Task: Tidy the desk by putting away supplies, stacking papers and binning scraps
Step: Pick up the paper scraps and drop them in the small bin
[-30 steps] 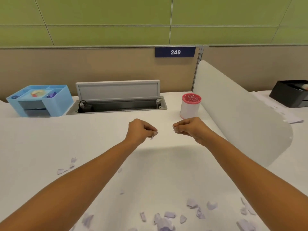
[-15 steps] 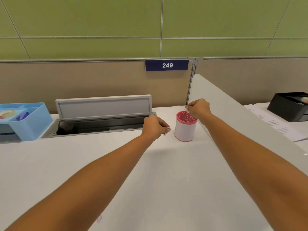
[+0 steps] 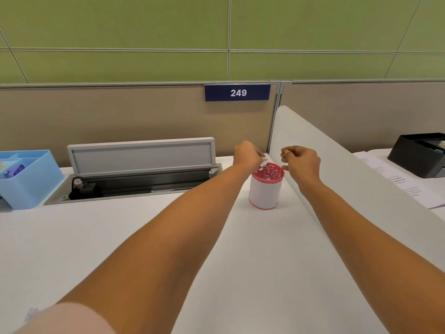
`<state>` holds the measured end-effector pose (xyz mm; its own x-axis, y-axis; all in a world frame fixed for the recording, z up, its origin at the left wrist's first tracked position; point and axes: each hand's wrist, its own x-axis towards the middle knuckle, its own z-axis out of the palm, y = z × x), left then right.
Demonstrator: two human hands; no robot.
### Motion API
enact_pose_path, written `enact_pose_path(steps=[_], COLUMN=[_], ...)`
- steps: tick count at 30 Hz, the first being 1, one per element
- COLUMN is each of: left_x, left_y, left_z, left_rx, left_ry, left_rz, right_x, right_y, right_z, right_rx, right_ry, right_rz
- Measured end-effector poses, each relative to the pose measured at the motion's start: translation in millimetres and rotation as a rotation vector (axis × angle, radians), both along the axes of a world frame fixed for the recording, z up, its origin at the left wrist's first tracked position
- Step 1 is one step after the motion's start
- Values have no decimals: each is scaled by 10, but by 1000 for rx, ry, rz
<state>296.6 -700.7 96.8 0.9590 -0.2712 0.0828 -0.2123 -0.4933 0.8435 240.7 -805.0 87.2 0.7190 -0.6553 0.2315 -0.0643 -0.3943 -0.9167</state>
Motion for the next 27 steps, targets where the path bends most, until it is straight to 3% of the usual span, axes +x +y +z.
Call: enact_pose_path(steps=[4,7,16,20,27], left_x=[35,-7,-28,-79,-186], left_y=[-120,-148,-157,-186,-35], left_z=[-25,-26,-3,7,21], left_rx=[98,53,-51,16,-83], left_ry=[71,99,-66,-49,-62], left_rz=[1,-30,42,-2,29], right_x=[-84,-139,-249,-286,-440], right_y=[-33,-43,51,47,113], right_z=[-57,-113,-92,-93,-174], right_rx=[11,25,5,-21,0], right_ry=[13,17,5,11,7], right_rz=[9,12,11,16,20])
